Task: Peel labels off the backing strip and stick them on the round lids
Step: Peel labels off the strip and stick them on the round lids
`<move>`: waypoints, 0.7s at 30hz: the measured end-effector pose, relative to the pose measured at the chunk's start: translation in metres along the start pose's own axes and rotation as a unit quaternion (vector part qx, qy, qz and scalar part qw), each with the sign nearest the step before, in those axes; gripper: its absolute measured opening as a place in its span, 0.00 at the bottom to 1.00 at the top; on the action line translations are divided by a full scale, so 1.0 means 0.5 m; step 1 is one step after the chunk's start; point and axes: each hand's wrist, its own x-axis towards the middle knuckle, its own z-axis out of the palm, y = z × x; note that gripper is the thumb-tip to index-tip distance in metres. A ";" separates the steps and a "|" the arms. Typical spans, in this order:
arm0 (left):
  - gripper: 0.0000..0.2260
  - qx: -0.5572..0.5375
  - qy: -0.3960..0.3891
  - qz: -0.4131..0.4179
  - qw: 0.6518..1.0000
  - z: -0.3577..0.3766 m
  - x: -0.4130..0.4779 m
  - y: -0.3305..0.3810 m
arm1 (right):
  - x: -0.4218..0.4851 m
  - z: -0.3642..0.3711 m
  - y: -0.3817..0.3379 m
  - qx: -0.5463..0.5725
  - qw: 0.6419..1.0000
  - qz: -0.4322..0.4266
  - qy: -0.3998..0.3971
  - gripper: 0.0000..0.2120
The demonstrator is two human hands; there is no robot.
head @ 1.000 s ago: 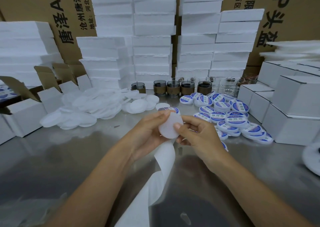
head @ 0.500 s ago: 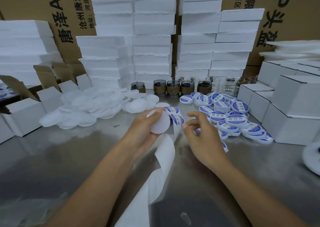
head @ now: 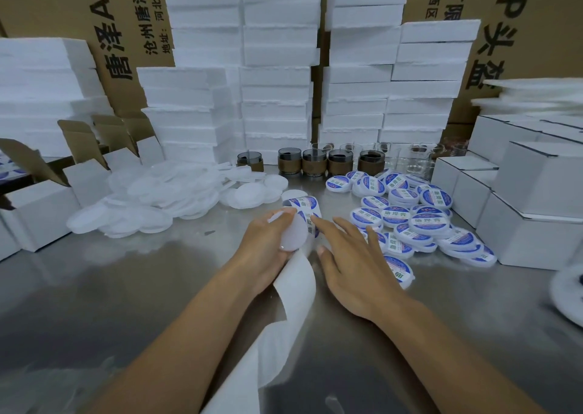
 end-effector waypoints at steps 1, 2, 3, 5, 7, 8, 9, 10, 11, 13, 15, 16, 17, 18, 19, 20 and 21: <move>0.08 0.017 0.006 0.008 1.000 -0.001 0.001 -0.002 | -0.001 -0.001 -0.001 0.004 1.000 -0.003 0.011 0.23; 0.09 0.035 0.012 0.013 0.999 -0.001 0.001 -0.004 | -0.001 -0.001 -0.003 0.006 1.000 -0.008 0.026 0.22; 0.10 0.054 0.018 0.017 0.998 -0.002 0.000 -0.006 | -0.001 -0.002 -0.004 0.005 0.999 -0.016 0.044 0.21; 0.09 0.078 0.024 0.023 0.996 -0.004 -0.002 -0.010 | -0.001 -0.003 -0.007 -0.004 0.997 -0.025 0.077 0.19; 0.08 0.082 0.025 0.018 0.996 -0.004 -0.004 -0.013 | 0.001 -0.003 -0.008 -0.010 0.995 -0.023 0.096 0.18; 0.07 0.079 0.027 0.014 0.996 -0.002 -0.006 -0.012 | 0.001 -0.003 -0.008 -0.012 0.994 -0.020 0.103 0.17; 0.06 0.080 0.030 0.013 0.996 -0.001 -0.006 -0.012 | 0.001 -0.003 -0.008 -0.010 0.994 -0.017 0.111 0.17; 0.05 0.079 0.030 0.011 0.996 0.001 -0.008 -0.011 | 0.001 -0.003 -0.008 -0.005 0.992 -0.012 0.123 0.17; 0.03 0.078 0.025 0.009 0.997 0.002 -0.008 -0.011 | 0.001 -0.004 -0.009 0.003 0.990 -0.008 0.137 0.17; 0.05 0.075 0.014 0.001 0.997 0.007 -0.013 -0.009 | 0.001 -0.003 -0.009 0.016 0.987 -0.001 0.159 0.17; 0.10 0.080 0.000 -0.005 0.997 0.009 -0.015 -0.010 | 0.003 -0.003 -0.009 0.022 0.986 0.001 0.163 0.18; 0.10 0.083 -0.012 -0.002 0.997 0.010 -0.018 -0.009 | 0.003 -0.003 -0.008 0.021 0.987 0.002 0.161 0.18; 0.09 0.086 -0.027 0.005 0.996 0.009 -0.020 -0.008 | 0.004 -0.003 -0.008 0.017 0.987 0.004 0.159 0.18; 0.09 0.087 -0.041 0.011 0.995 0.009 -0.022 -0.008 | 0.005 -0.004 -0.008 0.011 0.987 0.004 0.158 0.18; 0.08 0.095 -0.051 0.018 0.994 0.010 -0.025 -0.006 | 0.005 -0.005 -0.007 0.006 0.987 0.002 0.159 0.19; 0.08 0.103 -0.059 0.024 0.993 0.010 -0.027 -0.004 | 0.006 -0.006 -0.007 0.002 0.987 -0.002 0.161 0.19; 0.08 0.111 -0.065 0.028 0.991 0.010 -0.028 -0.002 | 0.006 -0.007 -0.006 0.000 0.987 -0.004 0.162 0.19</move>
